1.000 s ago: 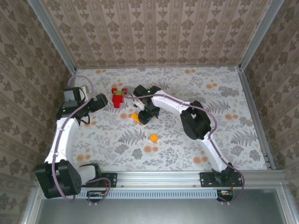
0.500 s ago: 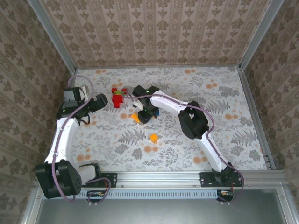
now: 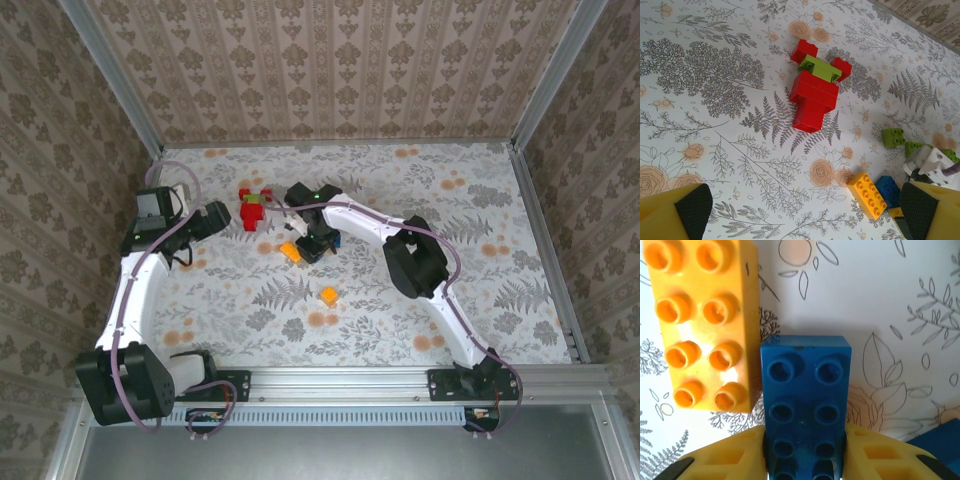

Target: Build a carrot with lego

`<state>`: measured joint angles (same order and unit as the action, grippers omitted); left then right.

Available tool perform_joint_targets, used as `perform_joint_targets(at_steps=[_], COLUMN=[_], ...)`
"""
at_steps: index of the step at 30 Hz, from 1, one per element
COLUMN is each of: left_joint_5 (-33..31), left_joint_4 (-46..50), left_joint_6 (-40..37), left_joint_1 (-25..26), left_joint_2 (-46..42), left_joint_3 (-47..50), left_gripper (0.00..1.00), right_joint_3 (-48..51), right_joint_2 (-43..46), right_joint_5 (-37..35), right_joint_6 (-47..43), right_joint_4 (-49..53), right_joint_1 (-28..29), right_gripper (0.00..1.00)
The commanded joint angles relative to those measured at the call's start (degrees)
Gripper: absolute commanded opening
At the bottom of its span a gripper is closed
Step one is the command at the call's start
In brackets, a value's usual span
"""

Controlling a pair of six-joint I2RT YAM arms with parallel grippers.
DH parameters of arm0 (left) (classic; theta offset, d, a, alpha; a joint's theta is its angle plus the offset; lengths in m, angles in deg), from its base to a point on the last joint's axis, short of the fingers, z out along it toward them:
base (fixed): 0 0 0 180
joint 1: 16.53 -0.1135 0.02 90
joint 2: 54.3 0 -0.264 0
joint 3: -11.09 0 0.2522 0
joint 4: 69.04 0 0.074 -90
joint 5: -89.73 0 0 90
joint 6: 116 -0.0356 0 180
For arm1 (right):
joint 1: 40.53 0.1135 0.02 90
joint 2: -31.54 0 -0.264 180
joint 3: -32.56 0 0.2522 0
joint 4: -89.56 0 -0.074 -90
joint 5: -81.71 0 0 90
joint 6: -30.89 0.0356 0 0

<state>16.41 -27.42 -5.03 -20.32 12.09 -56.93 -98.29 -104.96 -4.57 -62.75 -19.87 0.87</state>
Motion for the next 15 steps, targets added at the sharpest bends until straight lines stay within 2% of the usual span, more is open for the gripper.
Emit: perform_joint_targets(at_steps=[1,9,15], left_joint_5=[0.5,0.4,0.1], left_joint_4=[0.1,0.0,0.0], left_joint_6=[-1.0,-1.1,-1.0], left_joint_1=[0.2,0.3,0.3], left_joint_2=[0.1,0.2,0.1], left_joint_3=[-0.8,-0.6,-0.4], left_gripper=[1.0,1.0,1.0], right_joint_3=[4.5,24.9,37.0], right_joint_2=[7.6,27.6,37.9], right_joint_5=[1.0,-0.5,-0.2], right_joint_6=[2.4,6.1,10.3], right_joint_4=[-0.2,-4.3,-7.0], right_joint_1=[-0.2,2.2,6.0], right_gripper=[0.35,0.33,0.33])
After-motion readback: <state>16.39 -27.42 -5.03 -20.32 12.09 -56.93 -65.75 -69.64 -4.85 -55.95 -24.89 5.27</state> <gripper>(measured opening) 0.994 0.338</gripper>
